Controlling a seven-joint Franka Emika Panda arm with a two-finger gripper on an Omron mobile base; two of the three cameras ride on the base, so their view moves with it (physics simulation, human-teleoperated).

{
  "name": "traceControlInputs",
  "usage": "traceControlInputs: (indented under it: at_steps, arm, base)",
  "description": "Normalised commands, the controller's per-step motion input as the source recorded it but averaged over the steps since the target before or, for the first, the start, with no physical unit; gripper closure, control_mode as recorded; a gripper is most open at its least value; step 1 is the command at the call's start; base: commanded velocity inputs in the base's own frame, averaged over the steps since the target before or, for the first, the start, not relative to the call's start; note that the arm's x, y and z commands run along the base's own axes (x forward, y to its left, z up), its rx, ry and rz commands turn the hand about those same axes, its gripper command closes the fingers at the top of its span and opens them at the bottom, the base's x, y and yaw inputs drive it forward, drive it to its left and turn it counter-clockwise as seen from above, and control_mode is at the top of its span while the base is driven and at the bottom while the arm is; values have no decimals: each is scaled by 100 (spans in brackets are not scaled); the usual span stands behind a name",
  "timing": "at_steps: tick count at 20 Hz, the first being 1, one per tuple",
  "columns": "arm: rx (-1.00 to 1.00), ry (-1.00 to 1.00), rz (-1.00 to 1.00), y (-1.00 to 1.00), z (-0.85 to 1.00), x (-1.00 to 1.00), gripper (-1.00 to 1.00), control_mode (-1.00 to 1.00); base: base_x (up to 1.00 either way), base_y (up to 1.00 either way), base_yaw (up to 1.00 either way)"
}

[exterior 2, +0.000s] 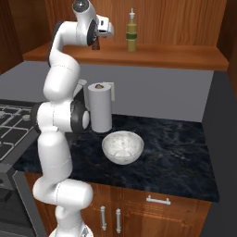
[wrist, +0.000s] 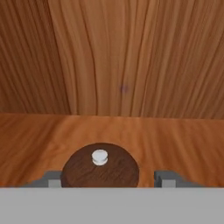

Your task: Retrieve the bottle and the shaker from the cabinet and place them next to the mixing bowl on the counter. Then add garlic from the fridge to the mixing bowl.

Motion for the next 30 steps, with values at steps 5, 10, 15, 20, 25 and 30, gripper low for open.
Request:
traceControlInputs:
  at_steps: [5, 10, 15, 20, 25, 30]
  arm:
    - [0, -3, 0, 0, 0, -11, 100, -100]
    - [0, -24, -13, 0, 1, -96, 100, -100]
    - [0, -11, -20, 0, 0, -100, 100, -100]
    - [0, -3, -17, 0, -41, -100, 100, -100]
    - [0, -1, -10, 0, -52, -100, 100, -100]
    - [-2, -8, -6, 0, -49, -100, 100, -100]
  base:
    - [0, 0, 0]
    - [0, 0, 0]
    - [0, 0, 0]
    - [0, 0, 0]
    - [0, 0, 0]
    - [0, 0, 0]
